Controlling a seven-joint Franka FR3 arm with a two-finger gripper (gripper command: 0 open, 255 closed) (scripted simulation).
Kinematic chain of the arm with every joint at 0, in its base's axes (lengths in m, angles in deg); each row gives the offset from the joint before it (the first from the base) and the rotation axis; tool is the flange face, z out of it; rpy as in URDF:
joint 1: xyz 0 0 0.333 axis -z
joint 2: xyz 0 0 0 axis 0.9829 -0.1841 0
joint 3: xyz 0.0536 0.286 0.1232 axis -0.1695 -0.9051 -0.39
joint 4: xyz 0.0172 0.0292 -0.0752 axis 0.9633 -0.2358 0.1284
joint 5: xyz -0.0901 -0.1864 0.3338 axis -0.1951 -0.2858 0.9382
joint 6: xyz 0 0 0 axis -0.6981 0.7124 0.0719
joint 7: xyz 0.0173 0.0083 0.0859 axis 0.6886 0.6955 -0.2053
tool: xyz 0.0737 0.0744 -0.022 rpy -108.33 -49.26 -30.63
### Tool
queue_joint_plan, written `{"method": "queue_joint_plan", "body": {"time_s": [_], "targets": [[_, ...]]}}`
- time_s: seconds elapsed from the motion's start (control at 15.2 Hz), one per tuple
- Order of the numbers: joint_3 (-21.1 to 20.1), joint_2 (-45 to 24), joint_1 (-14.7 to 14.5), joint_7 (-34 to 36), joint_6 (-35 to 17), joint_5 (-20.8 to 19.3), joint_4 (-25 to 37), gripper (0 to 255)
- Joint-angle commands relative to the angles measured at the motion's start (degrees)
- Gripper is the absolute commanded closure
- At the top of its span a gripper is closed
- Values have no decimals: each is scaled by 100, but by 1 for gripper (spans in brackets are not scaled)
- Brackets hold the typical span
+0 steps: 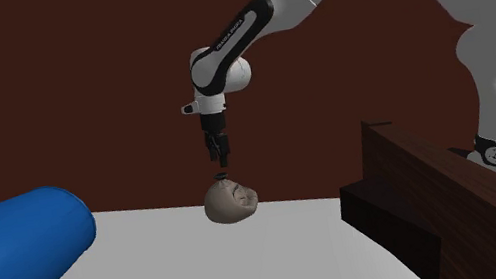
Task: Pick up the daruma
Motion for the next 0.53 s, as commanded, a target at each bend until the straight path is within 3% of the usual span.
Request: {"method": "queue_joint_plan", "body": {"time_s": [0.0,0.46], "targets": [[-55,-285,114,-40,10,62,291,0],[-154,-606,177,-109,-288,171,311,0]]}}
